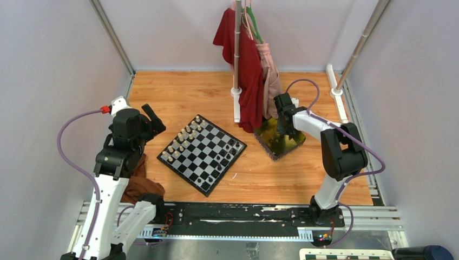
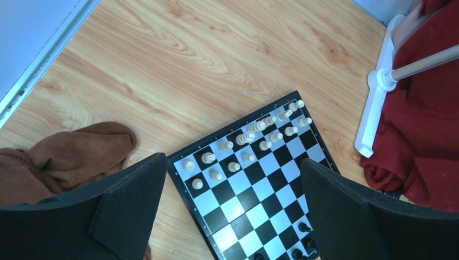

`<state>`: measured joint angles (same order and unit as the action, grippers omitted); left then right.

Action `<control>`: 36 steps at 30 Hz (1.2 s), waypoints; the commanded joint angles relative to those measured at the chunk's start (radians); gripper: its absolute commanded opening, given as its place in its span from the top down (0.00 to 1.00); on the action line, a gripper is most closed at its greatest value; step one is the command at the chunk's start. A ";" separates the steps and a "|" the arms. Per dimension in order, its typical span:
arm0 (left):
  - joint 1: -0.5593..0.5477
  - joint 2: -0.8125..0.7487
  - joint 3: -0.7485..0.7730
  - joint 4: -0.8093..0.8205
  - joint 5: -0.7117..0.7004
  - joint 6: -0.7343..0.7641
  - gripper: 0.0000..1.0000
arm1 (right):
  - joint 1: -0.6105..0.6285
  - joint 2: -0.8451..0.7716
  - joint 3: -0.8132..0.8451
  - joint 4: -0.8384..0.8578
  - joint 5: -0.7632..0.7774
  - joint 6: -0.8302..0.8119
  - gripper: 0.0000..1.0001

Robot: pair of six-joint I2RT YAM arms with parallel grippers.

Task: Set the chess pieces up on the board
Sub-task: Pick up the chess piece from the storage box, then place the chess piece on the chessboard.

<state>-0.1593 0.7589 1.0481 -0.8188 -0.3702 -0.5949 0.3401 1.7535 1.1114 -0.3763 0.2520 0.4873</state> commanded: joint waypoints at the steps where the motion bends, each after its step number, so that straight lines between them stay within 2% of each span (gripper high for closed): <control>1: 0.007 -0.028 -0.003 -0.027 -0.009 -0.009 0.00 | -0.013 -0.041 -0.027 -0.022 -0.005 0.005 1.00; 7: 0.007 -0.052 -0.016 -0.036 0.002 -0.025 0.00 | 0.016 -0.106 -0.042 -0.041 -0.001 -0.004 1.00; 16: 0.007 -0.083 -0.032 -0.047 0.020 -0.055 0.00 | 0.167 -0.225 -0.073 -0.087 0.031 -0.018 1.00; 25: 0.007 -0.106 -0.040 -0.052 0.043 -0.078 0.00 | 0.445 -0.329 -0.062 -0.158 0.081 -0.032 1.00; 36: 0.007 -0.126 -0.031 -0.072 0.057 -0.093 0.00 | 0.762 -0.259 0.092 -0.208 0.068 -0.069 1.00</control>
<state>-0.1593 0.6495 1.0176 -0.8711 -0.3218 -0.6735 1.0241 1.4574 1.1378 -0.5385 0.3004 0.4450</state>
